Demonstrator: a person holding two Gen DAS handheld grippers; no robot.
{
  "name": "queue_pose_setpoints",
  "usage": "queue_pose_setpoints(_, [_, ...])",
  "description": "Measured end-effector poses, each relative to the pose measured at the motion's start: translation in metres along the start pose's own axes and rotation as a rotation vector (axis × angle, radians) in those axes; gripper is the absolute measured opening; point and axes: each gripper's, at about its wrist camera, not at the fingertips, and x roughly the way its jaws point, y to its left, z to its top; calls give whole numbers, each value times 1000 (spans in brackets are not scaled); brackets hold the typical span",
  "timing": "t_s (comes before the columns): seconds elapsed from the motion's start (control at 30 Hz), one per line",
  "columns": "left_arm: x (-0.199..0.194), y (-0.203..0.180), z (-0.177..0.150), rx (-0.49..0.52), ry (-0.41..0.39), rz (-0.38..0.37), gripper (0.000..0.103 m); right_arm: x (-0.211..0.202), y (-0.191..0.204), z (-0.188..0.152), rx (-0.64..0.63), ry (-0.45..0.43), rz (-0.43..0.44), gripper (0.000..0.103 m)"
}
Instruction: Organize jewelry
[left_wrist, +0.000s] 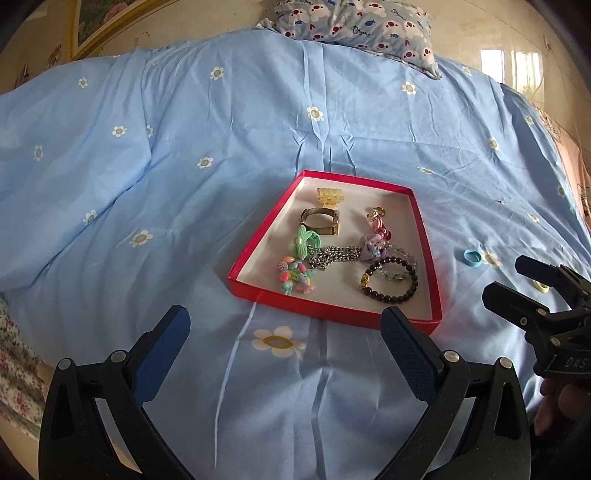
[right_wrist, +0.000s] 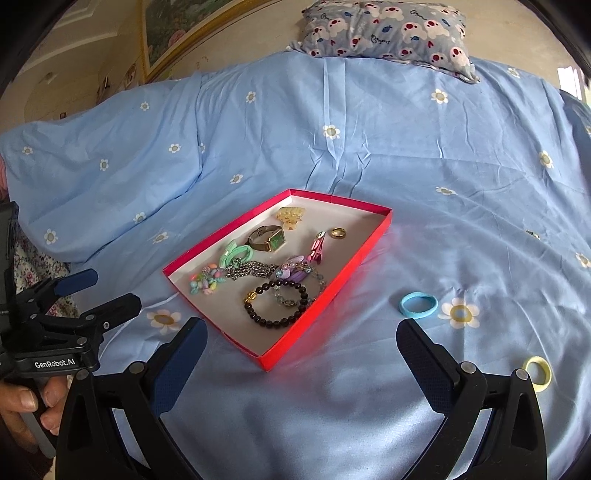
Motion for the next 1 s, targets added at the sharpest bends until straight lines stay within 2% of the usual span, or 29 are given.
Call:
queue_pose_setpoints(0.43, [2,0,8,-23,-9,-38,103,6,0,4,-5,-23,-9,103])
queue_pose_setpoints(1.0, [5,2,11,-28,-8,-45,103,10,-1,6,-2,-8,-4,103])
